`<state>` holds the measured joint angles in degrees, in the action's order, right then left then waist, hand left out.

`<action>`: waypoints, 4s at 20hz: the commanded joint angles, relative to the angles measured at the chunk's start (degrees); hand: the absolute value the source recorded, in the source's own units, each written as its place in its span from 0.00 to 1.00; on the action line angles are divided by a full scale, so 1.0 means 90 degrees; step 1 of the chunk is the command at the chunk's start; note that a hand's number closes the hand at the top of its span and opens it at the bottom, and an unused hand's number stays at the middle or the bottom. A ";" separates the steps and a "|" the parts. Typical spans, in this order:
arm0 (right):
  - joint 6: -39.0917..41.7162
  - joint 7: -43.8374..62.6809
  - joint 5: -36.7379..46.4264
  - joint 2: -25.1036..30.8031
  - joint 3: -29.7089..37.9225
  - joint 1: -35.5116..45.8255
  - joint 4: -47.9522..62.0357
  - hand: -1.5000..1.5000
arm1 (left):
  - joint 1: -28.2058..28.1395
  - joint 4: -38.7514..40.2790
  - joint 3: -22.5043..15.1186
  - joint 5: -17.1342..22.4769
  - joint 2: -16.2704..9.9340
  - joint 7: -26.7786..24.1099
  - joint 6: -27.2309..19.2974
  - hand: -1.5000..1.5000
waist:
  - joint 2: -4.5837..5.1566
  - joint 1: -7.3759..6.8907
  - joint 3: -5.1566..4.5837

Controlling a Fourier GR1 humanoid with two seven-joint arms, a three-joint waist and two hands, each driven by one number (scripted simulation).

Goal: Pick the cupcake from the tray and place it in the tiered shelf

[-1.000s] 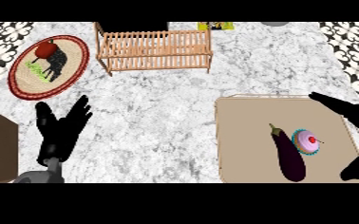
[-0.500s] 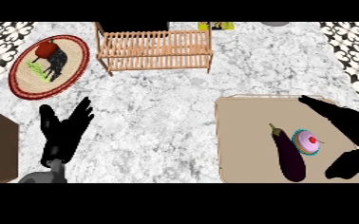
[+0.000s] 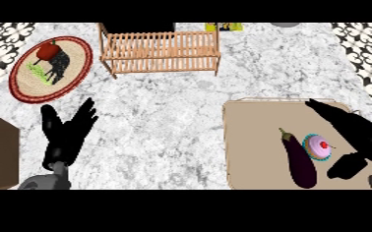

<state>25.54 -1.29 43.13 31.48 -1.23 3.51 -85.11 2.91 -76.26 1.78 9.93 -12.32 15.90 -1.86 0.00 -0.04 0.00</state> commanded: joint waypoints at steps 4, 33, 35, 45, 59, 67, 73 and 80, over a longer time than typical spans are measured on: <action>-0.0523 -0.0423 0.0484 -0.0624 -0.0013 0.0398 0.0937 0.00 | -0.0242 -0.0630 0.0055 -0.0130 -0.0004 0.0297 0.0080 0.50 | 0.0000 -0.0026 0.0002; -0.0720 0.0706 0.1147 -0.3410 -0.1758 0.0337 -0.0575 1.00 | 0.0064 -0.0066 0.0081 -0.0363 0.0210 0.0103 0.0321 0.50 | -0.0009 -0.0290 -0.0026; -0.1179 0.1236 0.0840 -0.3443 -0.2115 0.0403 -0.0541 1.00 | 0.0177 -0.0063 0.0076 -0.0378 0.0258 0.0125 0.0253 0.50 | 0.0005 -0.0371 -0.0007; -0.3138 0.5136 0.1009 -0.3493 -0.3686 0.2615 -0.1711 1.00 | 0.0284 0.0044 -0.0012 -0.0460 0.0295 0.0224 0.0236 0.50 | -0.0112 -0.0420 -0.0038; -0.3152 0.8799 0.0100 -0.3496 -0.2723 0.7775 -0.0100 1.00 | 0.0388 -0.0089 0.0068 -0.0432 0.0293 0.0286 0.0171 0.50 | -0.0041 -0.0419 -0.0028; -0.3634 0.7734 -0.0130 -0.3496 -0.1711 0.9318 0.2394 1.00 | 0.0313 -0.0072 0.0216 -0.0295 0.0158 0.0294 0.0337 0.50 | 0.0029 -0.0315 -0.0016; -0.3766 0.6912 -0.0738 -0.3497 -0.1392 0.9926 0.3819 1.00 | 0.0294 0.0150 0.0134 -0.0422 0.0320 0.0072 0.0275 0.50 | 0.0047 -0.0257 -0.0016; -0.3997 0.5345 -0.0421 -0.3493 -0.0902 1.0025 0.5378 1.00 | 0.0231 -0.0233 0.0255 -0.0288 0.0171 0.0347 0.0341 0.50 | 0.0073 -0.0265 -0.0013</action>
<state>-6.75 51.78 38.22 0.84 -10.09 92.70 -44.35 4.47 -77.37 3.60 6.76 -9.91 17.83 0.49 0.44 -2.11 -0.10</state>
